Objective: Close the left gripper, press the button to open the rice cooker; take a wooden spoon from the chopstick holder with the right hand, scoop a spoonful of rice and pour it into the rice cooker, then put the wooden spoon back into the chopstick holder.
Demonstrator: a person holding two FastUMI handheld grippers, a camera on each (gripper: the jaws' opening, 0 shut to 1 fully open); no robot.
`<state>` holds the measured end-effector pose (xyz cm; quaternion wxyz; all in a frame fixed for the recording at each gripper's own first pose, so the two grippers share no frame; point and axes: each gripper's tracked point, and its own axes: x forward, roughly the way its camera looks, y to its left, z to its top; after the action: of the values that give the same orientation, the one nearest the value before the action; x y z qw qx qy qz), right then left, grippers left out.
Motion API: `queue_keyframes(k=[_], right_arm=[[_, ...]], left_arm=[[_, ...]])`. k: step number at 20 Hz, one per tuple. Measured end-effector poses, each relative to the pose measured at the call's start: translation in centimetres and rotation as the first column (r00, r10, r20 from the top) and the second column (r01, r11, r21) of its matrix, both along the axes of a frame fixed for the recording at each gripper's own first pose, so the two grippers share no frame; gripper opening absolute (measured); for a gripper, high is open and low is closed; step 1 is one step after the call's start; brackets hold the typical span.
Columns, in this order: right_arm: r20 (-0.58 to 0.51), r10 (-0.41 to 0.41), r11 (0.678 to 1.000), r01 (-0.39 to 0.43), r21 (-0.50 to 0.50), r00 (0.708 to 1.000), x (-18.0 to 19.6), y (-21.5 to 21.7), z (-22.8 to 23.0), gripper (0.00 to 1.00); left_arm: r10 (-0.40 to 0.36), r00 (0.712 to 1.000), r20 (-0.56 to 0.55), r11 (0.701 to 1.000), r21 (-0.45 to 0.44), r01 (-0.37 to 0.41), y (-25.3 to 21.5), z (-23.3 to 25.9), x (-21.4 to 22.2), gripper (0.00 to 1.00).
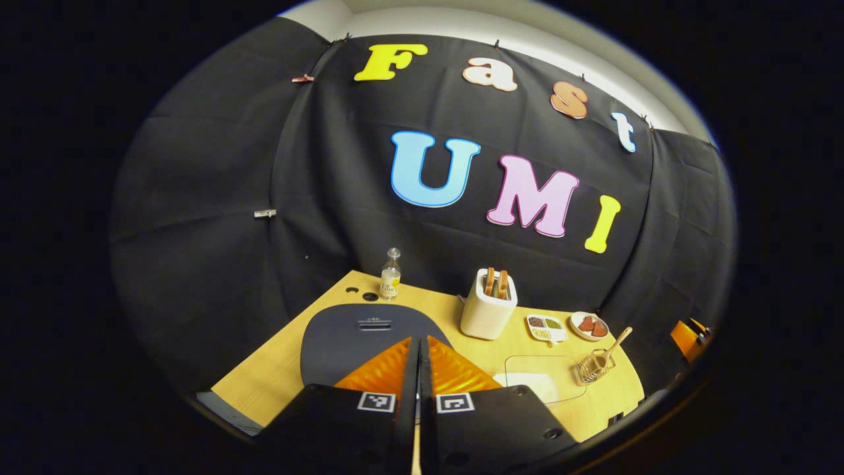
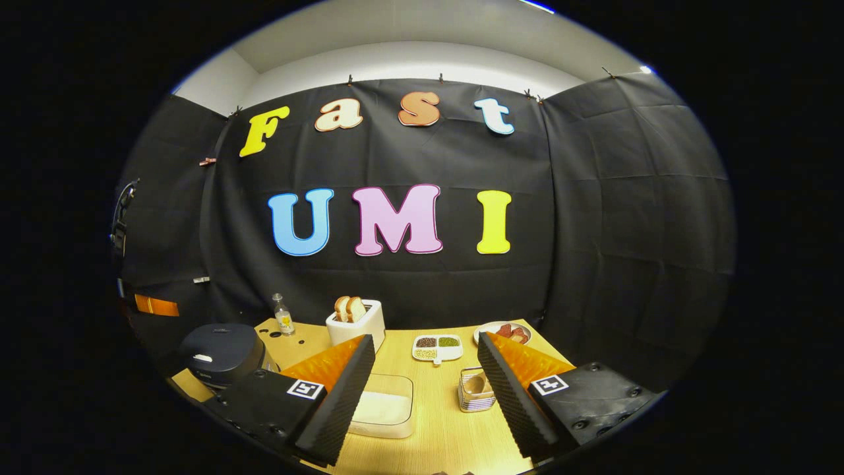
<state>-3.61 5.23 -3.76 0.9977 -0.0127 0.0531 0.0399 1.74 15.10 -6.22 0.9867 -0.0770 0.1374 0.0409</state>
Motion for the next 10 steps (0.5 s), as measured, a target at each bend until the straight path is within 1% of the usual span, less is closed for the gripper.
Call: queue_keyframes(k=[4,10], right_arm=[[-0.031,-0.027,1.0,0.027,0.003,0.999,-1.0,0.1,-0.8,0.98],[-0.072,-0.082,0.997,0.082,-0.004,0.994,-3.4,0.6,-1.7,0.98]], left_arm=[[-0.074,0.994,-0.075,0.997,-0.033,0.072,0.3,-2.4,0.2,0.06],[-0.17,0.969,-0.178,0.984,-0.078,0.159,0.7,-6.6,1.4,0.05]])
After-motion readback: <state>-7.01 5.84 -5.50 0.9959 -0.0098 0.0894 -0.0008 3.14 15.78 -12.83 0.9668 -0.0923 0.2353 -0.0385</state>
